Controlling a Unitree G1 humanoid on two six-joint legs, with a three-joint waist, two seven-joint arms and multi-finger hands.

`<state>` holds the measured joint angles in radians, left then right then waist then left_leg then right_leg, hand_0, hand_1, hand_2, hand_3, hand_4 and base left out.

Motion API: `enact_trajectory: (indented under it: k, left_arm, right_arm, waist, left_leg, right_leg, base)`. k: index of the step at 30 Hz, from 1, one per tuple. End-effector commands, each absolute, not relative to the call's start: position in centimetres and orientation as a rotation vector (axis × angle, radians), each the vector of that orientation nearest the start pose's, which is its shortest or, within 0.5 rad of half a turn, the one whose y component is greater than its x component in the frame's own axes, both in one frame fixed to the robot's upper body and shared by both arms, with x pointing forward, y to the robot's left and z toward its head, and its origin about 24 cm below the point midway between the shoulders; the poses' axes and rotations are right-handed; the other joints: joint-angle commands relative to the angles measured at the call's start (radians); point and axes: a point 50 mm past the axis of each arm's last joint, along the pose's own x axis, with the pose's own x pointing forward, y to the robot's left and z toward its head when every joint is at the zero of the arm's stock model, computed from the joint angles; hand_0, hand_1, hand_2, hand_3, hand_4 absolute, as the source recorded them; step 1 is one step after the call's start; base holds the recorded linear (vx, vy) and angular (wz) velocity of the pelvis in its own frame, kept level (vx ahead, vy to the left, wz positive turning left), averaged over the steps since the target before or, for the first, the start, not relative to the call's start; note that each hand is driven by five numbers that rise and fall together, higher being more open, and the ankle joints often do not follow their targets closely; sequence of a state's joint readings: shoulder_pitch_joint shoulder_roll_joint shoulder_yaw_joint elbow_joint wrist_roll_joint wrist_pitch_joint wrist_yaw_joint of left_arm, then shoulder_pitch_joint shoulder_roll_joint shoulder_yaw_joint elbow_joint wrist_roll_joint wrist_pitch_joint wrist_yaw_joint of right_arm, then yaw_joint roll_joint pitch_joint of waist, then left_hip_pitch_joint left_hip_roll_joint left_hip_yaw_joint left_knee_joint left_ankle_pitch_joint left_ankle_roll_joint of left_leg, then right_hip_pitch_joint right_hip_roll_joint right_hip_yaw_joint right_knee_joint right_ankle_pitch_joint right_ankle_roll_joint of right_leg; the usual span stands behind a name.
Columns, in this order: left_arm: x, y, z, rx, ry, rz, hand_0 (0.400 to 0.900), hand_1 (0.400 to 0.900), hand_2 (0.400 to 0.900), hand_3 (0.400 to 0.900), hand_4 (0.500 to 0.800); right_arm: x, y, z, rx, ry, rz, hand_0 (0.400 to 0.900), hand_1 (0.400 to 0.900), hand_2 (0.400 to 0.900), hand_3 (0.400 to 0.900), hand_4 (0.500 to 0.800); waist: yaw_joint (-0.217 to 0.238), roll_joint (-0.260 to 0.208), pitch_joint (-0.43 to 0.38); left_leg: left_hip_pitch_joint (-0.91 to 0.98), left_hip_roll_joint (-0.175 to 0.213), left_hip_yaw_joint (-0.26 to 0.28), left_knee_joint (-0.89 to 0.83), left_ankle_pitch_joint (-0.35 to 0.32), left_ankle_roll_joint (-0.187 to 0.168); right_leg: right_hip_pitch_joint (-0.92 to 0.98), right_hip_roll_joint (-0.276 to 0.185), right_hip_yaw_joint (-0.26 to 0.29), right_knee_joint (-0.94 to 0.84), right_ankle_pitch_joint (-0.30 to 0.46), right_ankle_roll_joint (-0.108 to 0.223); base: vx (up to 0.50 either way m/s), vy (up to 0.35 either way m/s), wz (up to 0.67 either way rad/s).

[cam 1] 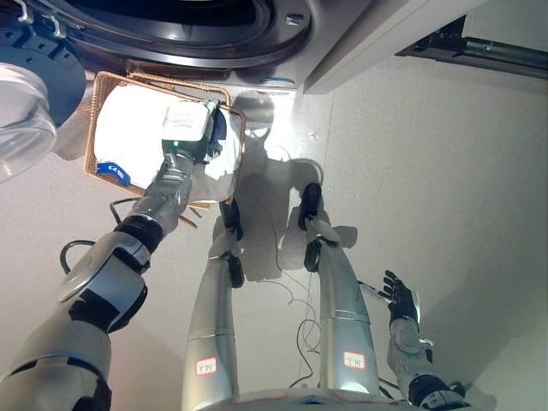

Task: Put the clothes in the basket into the washing machine.

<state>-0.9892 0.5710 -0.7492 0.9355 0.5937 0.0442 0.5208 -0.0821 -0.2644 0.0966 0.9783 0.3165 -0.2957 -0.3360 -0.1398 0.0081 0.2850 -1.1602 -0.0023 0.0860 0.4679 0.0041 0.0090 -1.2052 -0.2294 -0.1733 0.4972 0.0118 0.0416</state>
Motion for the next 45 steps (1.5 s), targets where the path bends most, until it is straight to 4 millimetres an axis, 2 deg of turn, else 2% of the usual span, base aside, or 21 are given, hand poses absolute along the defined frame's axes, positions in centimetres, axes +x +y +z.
enact_trajectory:
  k: [1, 4, 6, 12, 17, 19, 20, 21, 22, 35, 45]
  left_arm:
    - [39.8, 21.9, 20.0, 1.669, -0.444, 0.376, 0.9, 0.9, 0.9, 0.9, 0.8]
    - [39.8, 22.6, 21.6, 1.663, -0.461, 0.416, 0.9, 0.9, 0.9, 0.9, 0.8]
    - [39.8, 23.1, 21.9, 1.65, -0.448, 0.419, 0.9, 0.9, 0.9, 0.9, 0.8]
    - [39.8, 24.3, 20.7, 1.607, -0.334, 0.362, 0.9, 0.9, 0.9, 0.9, 0.8]
    - [40.0, 24.3, 20.0, 1.6, -0.287, 0.337, 0.9, 0.9, 0.9, 0.9, 0.8]
    - [40.1, 24.3, 20.0, 1.588, -0.283, 0.343, 0.788, 0.788, 0.788, 0.788, 0.733]
    - [40.1, 24.2, 20.0, 1.585, -0.283, 0.343, 0.676, 0.676, 0.676, 0.676, 0.666]
    - [40.2, 24.2, 19.9, 1.584, -0.278, 0.34, 0.514, 0.514, 0.514, 0.514, 0.568]
    - [40.2, 24.1, 20.0, 1.581, -0.283, 0.338, 0.4, 0.4, 0.4, 0.4, 0.5]
    - [40.5, 23.3, 19.5, 1.56, -0.282, 0.323, 0.4, 0.4, 0.4, 0.4, 0.5]
    - [40.2, 23.6, 18.6, 1.446, -0.279, 0.364, 0.4, 0.4, 0.4, 0.4, 0.5]
  right_arm:
    - [14.2, -27.1, -10.6, -0.141, 0.628, -0.552, 0.9, 0.9, 0.9, 0.9, 0.8]
    - [15.6, -26.6, -9.9, -0.121, 0.577, -0.514, 0.9, 0.9, 0.9, 0.9, 0.8]
    - [16.1, -26.2, -9.7, -0.109, 0.557, -0.484, 0.9, 0.9, 0.9, 0.9, 0.8]
    - [16.6, -26.7, -8.9, -0.083, 0.514, -0.484, 0.9, 0.9, 0.9, 0.9, 0.8]
    - [17.5, -26.4, -8.6, -0.067, 0.492, -0.469, 0.9, 0.9, 0.9, 0.9, 0.8]
    - [17.8, -26.2, -8.5, -0.057, 0.482, -0.464, 0.9, 0.9, 0.9, 0.9, 0.8]
    - [18.0, -26.1, -8.4, -0.052, 0.474, -0.462, 0.9, 0.9, 0.9, 0.9, 0.8]
    - [18.1, -26.0, -8.3, -0.047, 0.47, -0.458, 0.9, 0.9, 0.9, 0.9, 0.8]
    - [18.3, -25.9, -8.2, -0.045, 0.463, -0.453, 0.9, 0.9, 0.9, 0.9, 0.8]
    - [19.6, -25.8, -7.4, -0.02, 0.41, -0.443, 0.9, 0.9, 0.9, 0.9, 0.8]
    - [20.2, -25.6, -7.1, -0.022, 0.395, -0.424, 0.9, 0.9, 0.9, 0.9, 0.8]
  waist:
    - [-0.003, 0.002, 0.0]
    - [-0.004, -0.004, 0.004]
    - [-0.007, -0.009, 0.009]
    - [-0.014, -0.019, 0.011]
    - [-0.012, -0.015, 0.012]
    - [-0.013, -0.013, 0.014]
    - [-0.012, -0.013, 0.015]
    - [-0.012, -0.011, 0.017]
    - [-0.013, -0.01, 0.018]
    - [-0.017, -0.005, 0.017]
    - [-0.009, 0.003, 0.013]
  left_leg:
    - [-0.058, -0.015, 0.024, 0.088, -0.142, 0.011]
    - [-0.086, -0.012, 0.025, 0.1, -0.143, 0.011]
    - [-0.101, -0.011, 0.023, 0.107, -0.146, 0.013]
    - [-0.129, -0.011, 0.029, 0.133, -0.154, 0.022]
    - [-0.145, -0.01, 0.032, 0.141, -0.159, 0.03]
    - [-0.149, -0.01, 0.036, 0.141, -0.159, 0.033]
    - [-0.148, -0.011, 0.038, 0.139, -0.158, 0.034]
    - [-0.148, -0.012, 0.039, 0.138, -0.159, 0.036]
    - [-0.148, -0.013, 0.04, 0.136, -0.159, 0.036]
    - [-0.133, -0.027, 0.051, 0.119, -0.16, 0.048]
    - [-0.026, -0.036, 0.039, 0.03, -0.133, 0.043]
  right_leg:
    - [0.013, 0.027, 0.009, -0.022, 0.015, 0.051]
    - [-0.01, 0.028, 0.002, -0.015, 0.014, 0.055]
    - [-0.023, 0.029, 0.0, -0.009, 0.012, 0.054]
    - [-0.06, 0.038, 0.003, 0.013, 0.003, 0.051]
    - [-0.077, 0.038, 0.003, 0.014, 0.005, 0.048]
    - [-0.081, 0.039, 0.006, 0.009, 0.006, 0.048]
    - [-0.08, 0.039, 0.006, 0.008, 0.005, 0.048]
    - [-0.081, 0.039, 0.007, 0.006, 0.006, 0.048]
    - [-0.081, 0.039, 0.009, 0.004, 0.005, 0.048]
    - [-0.072, 0.038, 0.023, -0.013, 0.011, 0.048]
    - [0.029, 0.04, 0.025, -0.096, 0.034, 0.047]
  base:
    - [-0.01, -0.004, -0.04]
    - [0.0, 0.0, 0.0]
    - [0.0, 0.002, -0.03]
    - [0.01, 0.018, -0.06]
    - [0.0, 0.028, -0.07]
    - [0.01, 0.026, -0.05]
    - [0.01, 0.024, -0.03]
    - [0.0, 0.0, 0.0]
    - [0.0, 0.0, 0.0]
    - [0.0, 0.008, -0.01]
    - [0.01, -0.002, 0.03]
